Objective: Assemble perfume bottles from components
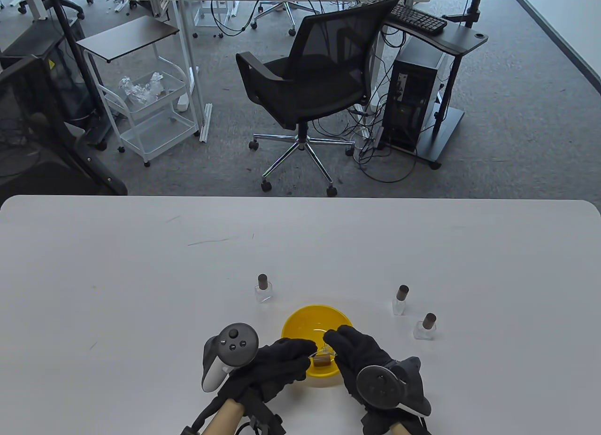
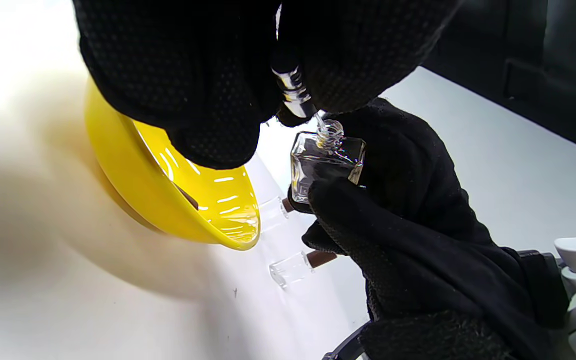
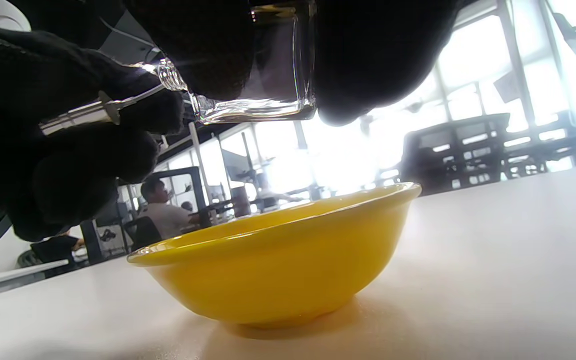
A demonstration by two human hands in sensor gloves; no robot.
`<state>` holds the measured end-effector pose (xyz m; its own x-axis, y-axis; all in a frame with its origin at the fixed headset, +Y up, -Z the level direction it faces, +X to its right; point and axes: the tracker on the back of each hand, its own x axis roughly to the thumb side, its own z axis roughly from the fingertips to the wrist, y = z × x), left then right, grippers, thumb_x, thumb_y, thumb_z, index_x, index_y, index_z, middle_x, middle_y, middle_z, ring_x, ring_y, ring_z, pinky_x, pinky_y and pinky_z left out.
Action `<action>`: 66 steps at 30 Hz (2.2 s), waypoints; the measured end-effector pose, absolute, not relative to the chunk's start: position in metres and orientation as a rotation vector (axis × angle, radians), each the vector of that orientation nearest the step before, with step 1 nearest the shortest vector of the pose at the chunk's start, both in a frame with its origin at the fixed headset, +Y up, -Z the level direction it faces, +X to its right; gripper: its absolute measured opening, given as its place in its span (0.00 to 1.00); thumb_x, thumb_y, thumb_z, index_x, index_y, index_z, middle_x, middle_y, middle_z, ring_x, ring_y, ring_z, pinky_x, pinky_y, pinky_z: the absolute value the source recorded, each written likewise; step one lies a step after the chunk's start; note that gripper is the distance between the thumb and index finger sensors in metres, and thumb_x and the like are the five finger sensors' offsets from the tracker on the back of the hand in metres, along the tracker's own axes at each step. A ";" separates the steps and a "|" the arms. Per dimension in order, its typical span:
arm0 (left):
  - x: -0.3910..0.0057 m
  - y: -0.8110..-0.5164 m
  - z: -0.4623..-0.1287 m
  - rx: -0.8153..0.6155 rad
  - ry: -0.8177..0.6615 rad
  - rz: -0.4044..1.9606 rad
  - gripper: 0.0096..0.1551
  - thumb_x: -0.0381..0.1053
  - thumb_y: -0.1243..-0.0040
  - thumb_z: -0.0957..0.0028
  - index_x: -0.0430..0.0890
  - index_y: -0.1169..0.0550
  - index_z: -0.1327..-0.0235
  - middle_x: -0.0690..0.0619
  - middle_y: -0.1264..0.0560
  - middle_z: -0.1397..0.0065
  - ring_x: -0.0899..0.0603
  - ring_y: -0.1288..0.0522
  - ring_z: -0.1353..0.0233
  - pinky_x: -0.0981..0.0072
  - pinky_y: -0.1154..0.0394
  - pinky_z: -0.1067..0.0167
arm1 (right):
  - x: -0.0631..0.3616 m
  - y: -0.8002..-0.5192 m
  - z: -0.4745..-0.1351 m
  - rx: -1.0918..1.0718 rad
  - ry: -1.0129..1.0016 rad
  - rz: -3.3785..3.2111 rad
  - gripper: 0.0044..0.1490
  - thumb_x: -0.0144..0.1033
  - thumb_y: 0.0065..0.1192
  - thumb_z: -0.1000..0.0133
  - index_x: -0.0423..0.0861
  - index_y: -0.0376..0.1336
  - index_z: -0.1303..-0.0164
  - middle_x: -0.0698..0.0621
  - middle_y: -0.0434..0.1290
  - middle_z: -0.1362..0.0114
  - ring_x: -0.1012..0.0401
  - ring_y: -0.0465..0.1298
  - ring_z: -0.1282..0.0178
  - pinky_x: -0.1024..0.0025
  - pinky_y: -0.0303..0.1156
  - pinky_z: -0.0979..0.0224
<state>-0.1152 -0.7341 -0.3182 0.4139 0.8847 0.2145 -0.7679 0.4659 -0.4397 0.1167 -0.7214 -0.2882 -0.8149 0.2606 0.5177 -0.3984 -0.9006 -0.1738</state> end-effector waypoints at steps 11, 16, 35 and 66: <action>-0.115 -0.736 -0.318 -0.257 -0.406 1.145 0.27 0.52 0.41 0.40 0.44 0.27 0.30 0.42 0.23 0.37 0.41 0.15 0.48 0.56 0.18 0.50 | 0.093 -0.713 -0.271 0.865 -0.640 2.814 0.34 0.33 0.68 0.40 0.52 0.58 0.25 0.48 0.70 0.25 0.44 0.74 0.35 0.58 0.74 0.39; -0.117 -0.736 -0.317 -0.218 -0.369 1.183 0.24 0.53 0.41 0.41 0.46 0.24 0.35 0.43 0.21 0.40 0.42 0.14 0.51 0.58 0.17 0.52 | 0.090 -0.709 -0.266 0.877 -0.725 2.818 0.34 0.35 0.69 0.41 0.48 0.58 0.25 0.47 0.72 0.27 0.45 0.75 0.37 0.60 0.75 0.40; -0.112 -0.729 -0.313 -0.161 -0.441 1.163 0.20 0.45 0.31 0.48 0.57 0.20 0.42 0.54 0.23 0.33 0.42 0.16 0.43 0.60 0.17 0.45 | 0.131 -0.721 -0.297 0.511 -0.070 2.148 0.33 0.41 0.67 0.39 0.46 0.60 0.25 0.49 0.76 0.31 0.47 0.77 0.40 0.60 0.76 0.42; -0.111 -0.736 -0.311 -0.165 -0.402 1.220 0.25 0.50 0.35 0.45 0.48 0.21 0.35 0.44 0.18 0.39 0.42 0.14 0.47 0.60 0.16 0.52 | 0.133 -0.732 -0.297 0.341 -0.037 1.889 0.32 0.40 0.63 0.37 0.43 0.58 0.24 0.45 0.76 0.34 0.47 0.78 0.46 0.64 0.76 0.47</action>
